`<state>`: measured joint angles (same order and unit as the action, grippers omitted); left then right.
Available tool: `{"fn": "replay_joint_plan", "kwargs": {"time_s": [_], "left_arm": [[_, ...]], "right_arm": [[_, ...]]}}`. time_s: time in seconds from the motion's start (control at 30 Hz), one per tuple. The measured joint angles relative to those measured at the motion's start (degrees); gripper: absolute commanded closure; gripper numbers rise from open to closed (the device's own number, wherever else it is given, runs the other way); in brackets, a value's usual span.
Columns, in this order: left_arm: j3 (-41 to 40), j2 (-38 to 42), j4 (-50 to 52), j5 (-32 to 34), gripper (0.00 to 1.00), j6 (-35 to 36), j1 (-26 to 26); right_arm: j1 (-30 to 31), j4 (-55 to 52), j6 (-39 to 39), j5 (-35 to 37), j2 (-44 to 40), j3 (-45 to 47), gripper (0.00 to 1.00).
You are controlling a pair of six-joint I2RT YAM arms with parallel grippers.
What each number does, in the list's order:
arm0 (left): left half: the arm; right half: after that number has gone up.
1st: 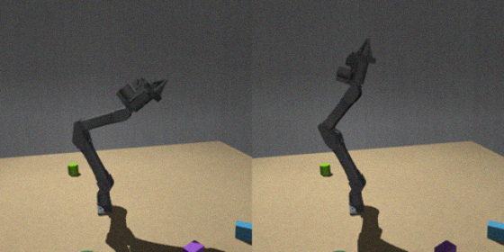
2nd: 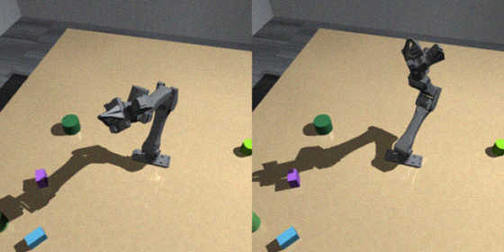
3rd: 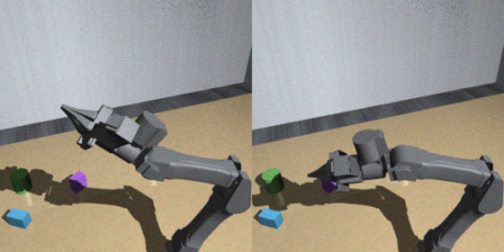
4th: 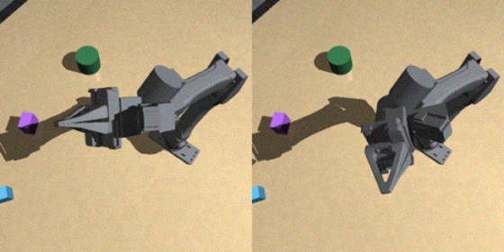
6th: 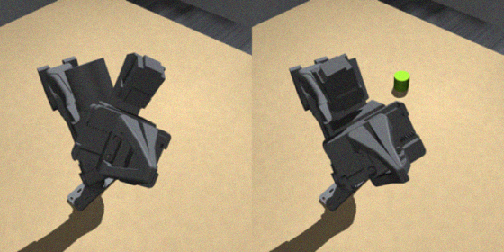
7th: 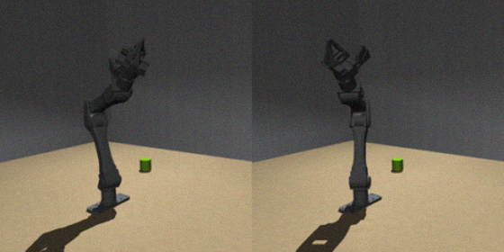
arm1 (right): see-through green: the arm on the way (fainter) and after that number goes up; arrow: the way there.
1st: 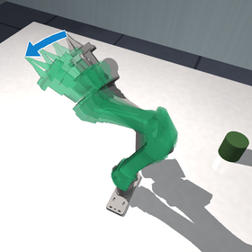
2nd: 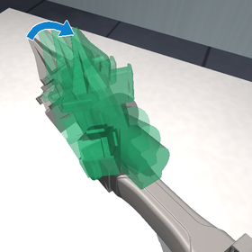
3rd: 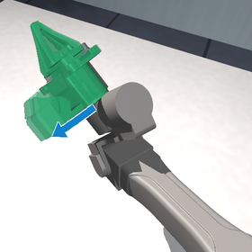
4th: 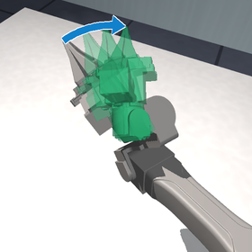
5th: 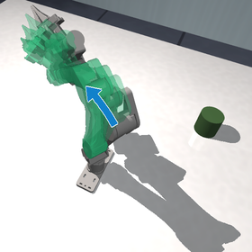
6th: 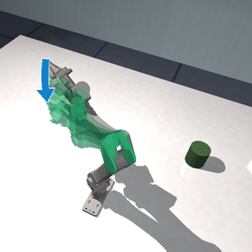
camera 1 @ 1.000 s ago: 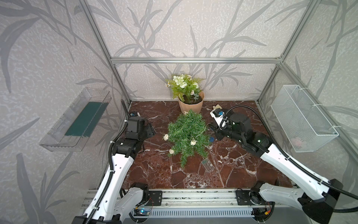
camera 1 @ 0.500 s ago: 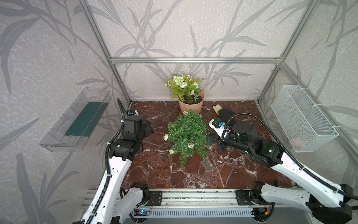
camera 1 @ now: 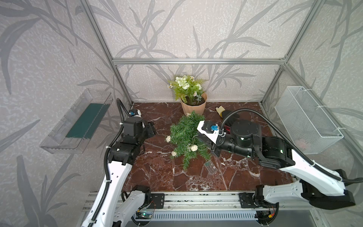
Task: Remove string lights from the small christmas tree
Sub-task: Pick up the light string from the Christmas tree, then remove the light string from the Christmas tree.
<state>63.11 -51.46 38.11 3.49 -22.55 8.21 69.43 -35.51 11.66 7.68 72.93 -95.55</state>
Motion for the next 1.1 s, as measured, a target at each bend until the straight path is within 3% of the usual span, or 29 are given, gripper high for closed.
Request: {"fn": "replay_joint_plan", "kwargs": {"time_s": [0.27,0.43,0.77,0.83,1.1], "left_arm": [[3.06,1.25,0.85,-4.74,0.32,1.2,0.02],[4.55,2.78,1.77,-5.14,0.25,2.64,0.15],[6.23,5.7,5.68,-1.81,0.23,3.91,0.15],[6.25,6.54,6.69,-0.87,0.23,4.11,0.15],[6.45,8.68,9.25,1.14,0.22,4.5,0.15]], "right_arm": [[0.42,-0.35,1.84,-4.04,14.05,-15.56,1.0],[0.48,-2.01,3.54,-4.48,24.81,-30.16,1.0],[-0.94,-9.9,7.91,-1.6,51.63,-69.85,1.0],[-2.36,-9.57,7.45,-1.95,53.37,-71.58,1.0],[-15.06,-2.99,-0.42,-7.04,53.2,-63.76,1.0]]}}
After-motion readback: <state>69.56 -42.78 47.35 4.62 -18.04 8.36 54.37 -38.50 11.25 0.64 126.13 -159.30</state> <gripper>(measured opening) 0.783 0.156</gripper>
